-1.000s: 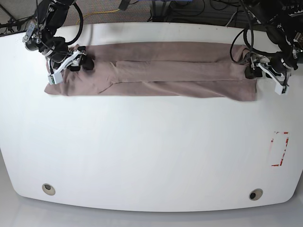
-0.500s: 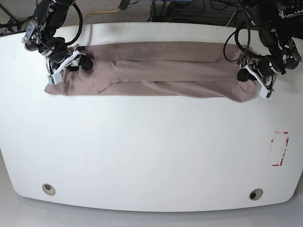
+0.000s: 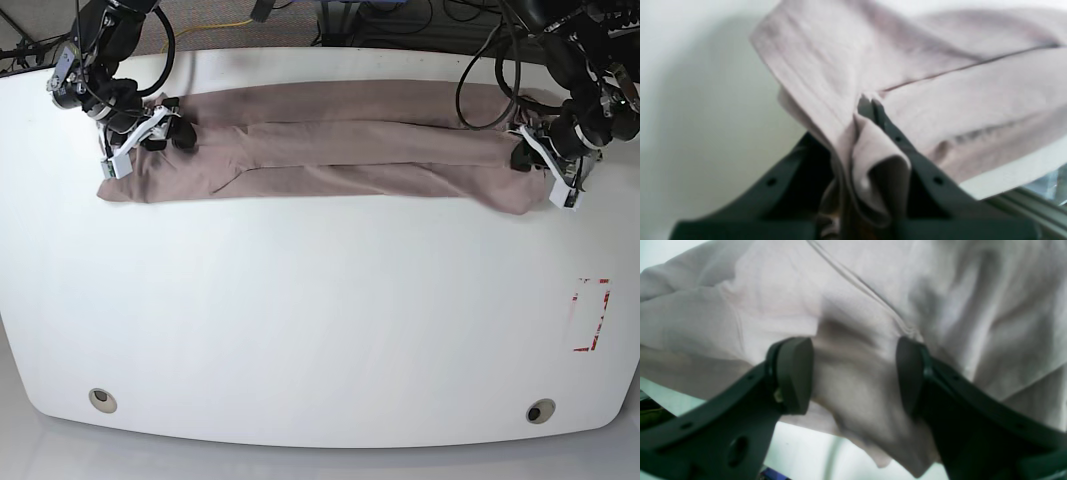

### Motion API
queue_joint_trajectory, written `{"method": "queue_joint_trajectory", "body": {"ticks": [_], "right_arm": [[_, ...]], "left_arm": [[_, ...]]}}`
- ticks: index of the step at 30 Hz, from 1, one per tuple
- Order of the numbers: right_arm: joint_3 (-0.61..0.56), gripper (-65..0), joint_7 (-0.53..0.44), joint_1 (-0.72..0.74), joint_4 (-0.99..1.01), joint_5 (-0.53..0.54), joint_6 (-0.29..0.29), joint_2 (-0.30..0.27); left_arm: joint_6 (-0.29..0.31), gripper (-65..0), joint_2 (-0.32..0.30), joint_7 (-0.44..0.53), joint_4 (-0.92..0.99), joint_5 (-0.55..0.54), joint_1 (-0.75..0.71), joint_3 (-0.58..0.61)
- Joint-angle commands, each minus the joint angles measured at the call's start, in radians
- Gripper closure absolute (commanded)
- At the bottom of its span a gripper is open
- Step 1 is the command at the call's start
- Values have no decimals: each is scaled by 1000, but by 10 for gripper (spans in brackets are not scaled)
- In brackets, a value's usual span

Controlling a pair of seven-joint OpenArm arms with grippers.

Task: Fold the T-shirt properly
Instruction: 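Regrasp the strip ends with both grippers, then carry the left gripper's strip end toward the right gripper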

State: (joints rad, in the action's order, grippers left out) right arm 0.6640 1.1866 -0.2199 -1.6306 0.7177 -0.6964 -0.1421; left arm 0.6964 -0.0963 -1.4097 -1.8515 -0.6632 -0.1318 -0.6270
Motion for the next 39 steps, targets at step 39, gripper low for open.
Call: {"method": "queue_joint_trajectory", "body": {"ticks": [39], "right_arm": [[-2,-371,-7,7,-10,6,-2,-14]], "left_arm": [[2,-186,253,25,-29,176,74,681]]}}
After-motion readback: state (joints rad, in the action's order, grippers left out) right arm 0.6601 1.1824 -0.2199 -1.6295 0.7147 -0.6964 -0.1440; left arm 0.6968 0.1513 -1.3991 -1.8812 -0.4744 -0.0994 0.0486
